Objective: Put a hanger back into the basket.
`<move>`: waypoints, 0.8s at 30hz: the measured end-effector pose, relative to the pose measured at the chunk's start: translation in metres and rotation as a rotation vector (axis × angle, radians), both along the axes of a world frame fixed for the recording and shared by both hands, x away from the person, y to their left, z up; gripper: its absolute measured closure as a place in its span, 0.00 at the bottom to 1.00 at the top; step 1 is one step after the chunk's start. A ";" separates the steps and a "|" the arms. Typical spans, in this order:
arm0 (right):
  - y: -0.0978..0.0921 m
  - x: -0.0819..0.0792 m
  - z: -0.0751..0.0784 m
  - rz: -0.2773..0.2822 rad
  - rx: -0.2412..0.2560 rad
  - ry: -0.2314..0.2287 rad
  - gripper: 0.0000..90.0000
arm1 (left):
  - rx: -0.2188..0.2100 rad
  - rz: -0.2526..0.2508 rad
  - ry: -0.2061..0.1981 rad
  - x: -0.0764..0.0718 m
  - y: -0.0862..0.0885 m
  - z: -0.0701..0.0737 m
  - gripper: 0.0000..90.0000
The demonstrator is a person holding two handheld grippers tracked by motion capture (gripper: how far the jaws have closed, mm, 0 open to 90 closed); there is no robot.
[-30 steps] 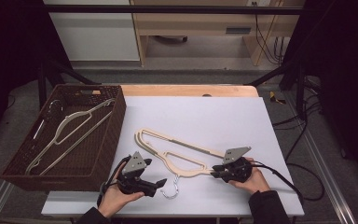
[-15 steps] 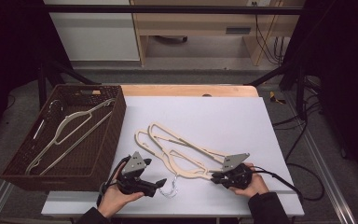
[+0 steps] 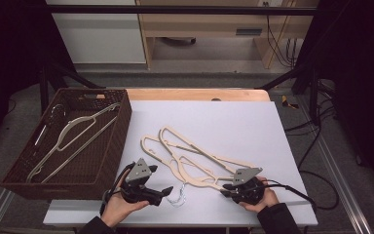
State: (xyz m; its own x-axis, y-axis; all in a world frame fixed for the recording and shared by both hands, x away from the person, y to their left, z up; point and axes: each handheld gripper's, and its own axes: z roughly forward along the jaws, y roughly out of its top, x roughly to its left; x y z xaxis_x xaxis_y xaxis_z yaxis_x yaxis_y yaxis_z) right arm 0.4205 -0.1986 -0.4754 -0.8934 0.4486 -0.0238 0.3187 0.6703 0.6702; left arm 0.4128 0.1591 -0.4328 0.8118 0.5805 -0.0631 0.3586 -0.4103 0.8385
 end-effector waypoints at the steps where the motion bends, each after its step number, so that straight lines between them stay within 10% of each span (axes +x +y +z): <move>1: 0.000 0.000 0.000 0.010 0.005 0.003 0.88 | -0.001 0.000 0.000 0.000 0.001 0.001 0.11; 9: 0.000 0.005 0.002 0.006 0.036 0.033 0.89 | -0.009 -0.006 -0.011 0.001 0.004 0.004 0.10; 24: -0.011 0.012 0.027 -0.040 0.246 0.115 0.89 | -0.049 -0.005 -0.028 0.000 0.016 0.017 0.07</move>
